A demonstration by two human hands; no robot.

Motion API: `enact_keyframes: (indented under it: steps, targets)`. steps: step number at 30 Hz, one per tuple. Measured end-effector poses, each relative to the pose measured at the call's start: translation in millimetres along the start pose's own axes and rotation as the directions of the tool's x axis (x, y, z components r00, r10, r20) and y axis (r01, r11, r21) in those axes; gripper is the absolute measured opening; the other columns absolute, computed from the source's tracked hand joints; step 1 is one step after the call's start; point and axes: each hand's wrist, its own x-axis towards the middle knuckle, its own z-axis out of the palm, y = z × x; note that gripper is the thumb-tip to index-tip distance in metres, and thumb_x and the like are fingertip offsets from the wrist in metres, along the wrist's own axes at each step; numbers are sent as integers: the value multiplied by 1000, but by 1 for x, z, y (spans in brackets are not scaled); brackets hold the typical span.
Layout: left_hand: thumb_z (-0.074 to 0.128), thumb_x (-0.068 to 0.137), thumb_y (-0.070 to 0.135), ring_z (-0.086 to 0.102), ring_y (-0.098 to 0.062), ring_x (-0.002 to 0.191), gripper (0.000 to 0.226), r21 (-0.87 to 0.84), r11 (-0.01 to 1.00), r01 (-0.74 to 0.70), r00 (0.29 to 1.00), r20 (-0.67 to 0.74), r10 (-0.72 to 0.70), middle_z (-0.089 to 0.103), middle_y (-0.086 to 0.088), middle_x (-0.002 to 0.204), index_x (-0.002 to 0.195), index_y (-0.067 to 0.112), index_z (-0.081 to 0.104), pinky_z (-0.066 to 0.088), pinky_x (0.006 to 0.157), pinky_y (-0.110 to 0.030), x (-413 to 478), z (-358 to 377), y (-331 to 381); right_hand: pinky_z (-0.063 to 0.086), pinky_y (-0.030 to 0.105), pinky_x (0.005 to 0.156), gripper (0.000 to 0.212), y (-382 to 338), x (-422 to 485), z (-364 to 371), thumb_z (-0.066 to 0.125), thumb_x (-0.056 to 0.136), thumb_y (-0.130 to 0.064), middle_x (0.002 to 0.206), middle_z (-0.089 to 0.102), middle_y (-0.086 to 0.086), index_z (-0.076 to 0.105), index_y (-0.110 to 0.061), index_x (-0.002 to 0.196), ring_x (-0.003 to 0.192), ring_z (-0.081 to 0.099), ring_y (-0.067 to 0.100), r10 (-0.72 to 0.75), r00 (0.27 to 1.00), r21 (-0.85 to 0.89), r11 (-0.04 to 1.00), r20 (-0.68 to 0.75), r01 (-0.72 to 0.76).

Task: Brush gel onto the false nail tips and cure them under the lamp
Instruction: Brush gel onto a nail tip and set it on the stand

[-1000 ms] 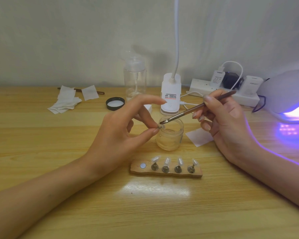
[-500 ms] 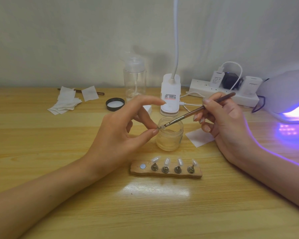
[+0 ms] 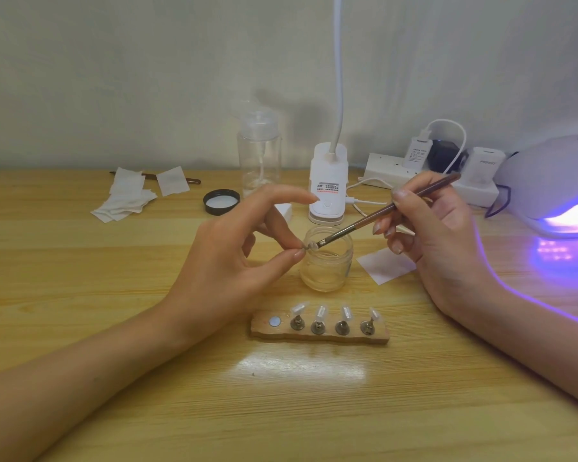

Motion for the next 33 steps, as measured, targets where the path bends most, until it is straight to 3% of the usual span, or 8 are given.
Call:
enact_keyframes:
  steps: [7, 25, 30, 33]
  targets:
    - [74, 85, 18, 64, -23, 81, 48, 2, 1000, 14, 1000, -4, -14, 71, 10, 83, 128, 33, 59, 40, 62, -40, 0, 0, 0, 40, 17, 46, 10, -5, -2, 5, 55, 91, -20, 66, 66, 0, 48, -17, 84, 61, 62, 10, -45, 998, 109, 993, 40, 40]
    - [74, 85, 18, 65, -24, 82, 48, 0, 1000, 21, 1000, -4, -21, 71, 10, 82, 128, 34, 59, 40, 61, -40, 0, 0, 1, 43, 20, 47, 16, -4, -3, 4, 55, 98, -9, 62, 61, 0, 49, -15, 84, 60, 63, 13, -53, 998, -20, 998, 22, 54]
    - [74, 85, 18, 65, -22, 82, 49, 8, 1000, 18, 1000, -6, -18, 71, 11, 83, 128, 34, 58, 40, 62, -39, 0, 0, 1, 37, 19, 43, 20, -7, -1, 0, 52, 100, -8, 60, 58, -3, 47, -19, 83, 55, 59, 10, -53, 997, -1, 999, -61, 53]
    - [74, 85, 19, 63, -21, 81, 48, 9, 1000, 16, 1000, -3, -16, 71, 12, 83, 127, 35, 58, 40, 62, -39, 0, 0, 1, 30, 19, 41, 16, -11, 4, -6, 55, 92, -17, 58, 53, -7, 47, -23, 80, 51, 54, 7, -52, 994, -7, 999, -94, 52]
